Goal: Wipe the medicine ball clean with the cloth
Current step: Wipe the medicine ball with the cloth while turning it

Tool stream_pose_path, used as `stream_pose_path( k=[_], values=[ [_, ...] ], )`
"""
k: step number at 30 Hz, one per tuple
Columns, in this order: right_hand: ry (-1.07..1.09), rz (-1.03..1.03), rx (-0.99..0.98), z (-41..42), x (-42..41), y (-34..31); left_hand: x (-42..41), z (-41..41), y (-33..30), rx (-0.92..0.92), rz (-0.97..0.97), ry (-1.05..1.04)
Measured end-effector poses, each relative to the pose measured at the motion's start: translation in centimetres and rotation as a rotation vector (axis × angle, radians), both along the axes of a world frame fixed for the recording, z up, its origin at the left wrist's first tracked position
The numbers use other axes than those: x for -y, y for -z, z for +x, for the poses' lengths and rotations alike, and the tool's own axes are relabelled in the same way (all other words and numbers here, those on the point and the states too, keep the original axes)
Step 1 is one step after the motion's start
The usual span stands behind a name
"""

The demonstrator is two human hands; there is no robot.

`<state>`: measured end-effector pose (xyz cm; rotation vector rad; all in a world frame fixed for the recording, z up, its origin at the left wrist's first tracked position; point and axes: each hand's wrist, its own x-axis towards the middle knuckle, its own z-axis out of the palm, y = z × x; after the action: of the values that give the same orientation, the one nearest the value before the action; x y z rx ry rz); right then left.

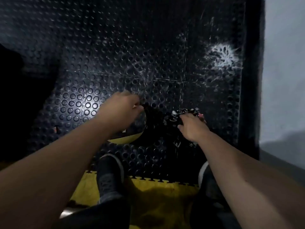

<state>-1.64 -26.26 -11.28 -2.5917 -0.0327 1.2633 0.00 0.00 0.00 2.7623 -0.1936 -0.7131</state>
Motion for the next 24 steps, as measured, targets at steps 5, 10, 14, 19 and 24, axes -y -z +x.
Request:
stream_pose_path(
  k=[5,10,14,19,24],
  values=[
    [-0.126,-0.107,0.028,-0.3,0.4,3.7,-3.0,-0.1,1.2,-0.072,0.033,-0.187],
    [-0.191,-0.308,0.251,-0.7,0.3,5.1,-4.7,-1.2,1.6,-0.210,0.066,-0.330],
    [-0.028,-0.257,0.167,0.0,0.0,4.1,-5.0,-2.1,2.3,-0.314,0.060,-0.372],
    [0.563,0.109,0.026,1.9,-0.5,0.5,-4.6,-2.6,3.3,-0.275,0.000,-0.385],
    [0.985,0.416,0.056,1.6,-1.3,-4.3,-3.9,-3.7,3.4,-0.170,-0.005,-0.460]
  ],
)
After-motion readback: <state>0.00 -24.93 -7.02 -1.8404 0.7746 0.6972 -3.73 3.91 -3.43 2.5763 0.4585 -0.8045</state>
